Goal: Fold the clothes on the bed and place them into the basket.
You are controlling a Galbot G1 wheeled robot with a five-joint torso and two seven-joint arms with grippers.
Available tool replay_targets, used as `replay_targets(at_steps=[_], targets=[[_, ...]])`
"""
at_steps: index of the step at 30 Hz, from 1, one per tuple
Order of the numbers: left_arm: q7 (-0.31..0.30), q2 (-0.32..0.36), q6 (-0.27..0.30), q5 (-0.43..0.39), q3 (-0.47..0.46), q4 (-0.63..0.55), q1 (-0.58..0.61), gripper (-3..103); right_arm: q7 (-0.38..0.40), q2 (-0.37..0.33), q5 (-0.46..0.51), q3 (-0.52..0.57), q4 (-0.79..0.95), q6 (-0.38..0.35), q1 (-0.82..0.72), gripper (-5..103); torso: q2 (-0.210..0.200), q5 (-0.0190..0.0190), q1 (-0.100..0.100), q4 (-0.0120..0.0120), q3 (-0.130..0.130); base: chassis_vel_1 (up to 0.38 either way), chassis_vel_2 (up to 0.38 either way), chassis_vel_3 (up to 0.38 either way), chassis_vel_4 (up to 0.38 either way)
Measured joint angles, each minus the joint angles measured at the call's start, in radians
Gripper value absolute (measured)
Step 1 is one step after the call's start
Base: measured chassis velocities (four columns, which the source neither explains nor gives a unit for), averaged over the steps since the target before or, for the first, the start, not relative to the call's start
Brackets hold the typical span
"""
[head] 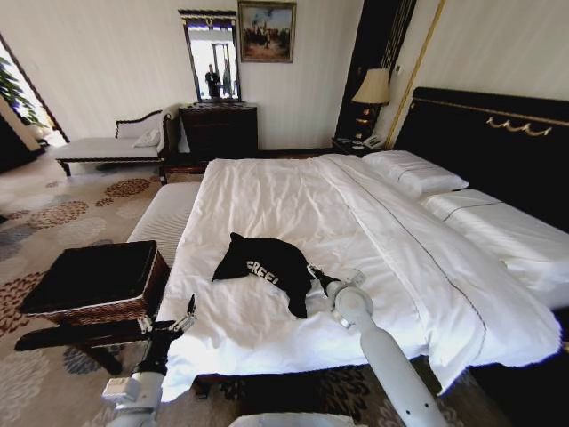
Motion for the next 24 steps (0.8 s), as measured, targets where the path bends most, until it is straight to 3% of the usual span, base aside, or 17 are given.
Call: replay_targets(at_steps=[1, 3, 4, 7, 8, 9, 10, 12, 13, 15, 17, 24], targets=[[0.0, 0.0, 0.0, 0.0, 0.0, 0.001, 0.0, 100, -0.002, 0.0, -0.001, 0.0, -0.003, 0.0, 0.002, 69, 0.0, -0.0001, 0.0, 0.0, 0.0, 0.0, 0.0, 0.0, 0.0], [-0.001, -0.001, 0.0, 0.0, 0.001, 0.003, 0.0, 100, -0.006, -0.001, -0.002, 0.0, -0.008, 0.0, 0.005, 69, 0.0, -0.0001, 0.0, 0.0, 0.0, 0.0, 0.0, 0.0, 0.0], [-0.001, -0.002, 0.0, 0.0, 0.001, 0.004, 0.0, 100, -0.009, -0.002, -0.004, 0.0, -0.011, 0.0, 0.007, 58, 0.0, -0.0001, 0.0, -0.0001, 0.0, 0.0, 0.0, 0.0, 0.0], [-0.001, -0.003, -0.001, 0.0, 0.001, 0.006, 0.0, 100, -0.012, -0.004, -0.007, 0.0, -0.014, 0.001, 0.01, 58, 0.0, -0.0001, 0.0, -0.0001, 0.0, 0.0, 0.0, 0.0, 0.0], [-0.002, -0.004, -0.001, 0.0, 0.001, 0.008, -0.001, 100, -0.012, -0.005, -0.008, -0.001, -0.015, 0.002, 0.011, 47, 0.0, -0.0001, 0.0, 0.0, 0.0, 0.0, 0.0, 0.0, 0.0], [-0.002, -0.004, -0.001, 0.0, 0.001, 0.008, -0.002, 100, -0.012, -0.005, -0.008, -0.001, -0.015, 0.002, 0.011, 47, 0.0, -0.0001, 0.0, 0.0, 0.0, 0.0, 0.0, 0.0, 0.0], [-0.002, -0.005, -0.001, 0.0, 0.001, 0.01, -0.003, 100, -0.012, -0.006, -0.01, -0.002, -0.013, 0.002, 0.009, 37, 0.0, -0.0001, 0.0, -0.0001, 0.0, 0.0, 0.0, 0.0, 0.0], [-0.002, -0.005, -0.001, 0.0, 0.001, 0.011, -0.004, 100, -0.012, -0.006, -0.011, -0.003, -0.009, 0.002, 0.007, 37, 0.0, -0.0001, 0.0, -0.0001, 0.0, 0.0, 0.0, 0.0, 0.0], [-0.003, -0.005, -0.001, 0.0, 0.001, 0.012, -0.005, 100, -0.012, -0.006, -0.013, -0.004, -0.005, 0.002, 0.005, 26, 0.0, -0.0001, 0.0, -0.0001, 0.0, 0.0, 0.0, 0.0, 0.0], [-0.003, -0.006, -0.001, 0.0, 0.002, 0.014, -0.006, 100, -0.013, -0.008, -0.016, -0.007, -0.001, 0.002, 0.003, 26, 0.0, -0.0001, 0.0, -0.0001, 0.0, 0.0, 0.0, 0.0, 0.0], [-0.003, -0.006, -0.001, 0.0, 0.003, 0.017, -0.007, 100, -0.018, -0.012, -0.026, -0.012, -0.006, 0.002, 0.004, 4, 0.0, -0.0001, 0.0, -0.0001, 0.0, 0.0, 0.0, 0.0, 0.0], [-0.004, 0.001, 0.0, -0.004, 0.003, 0.027, -0.014, 100, -0.044, -0.02, -0.06, -0.016, -0.011, 0.002, 0.001, 1, 0.0, -0.0001, 0.0, 0.0, 0.0, 0.0, 0.0, 0.0, 0.0]])
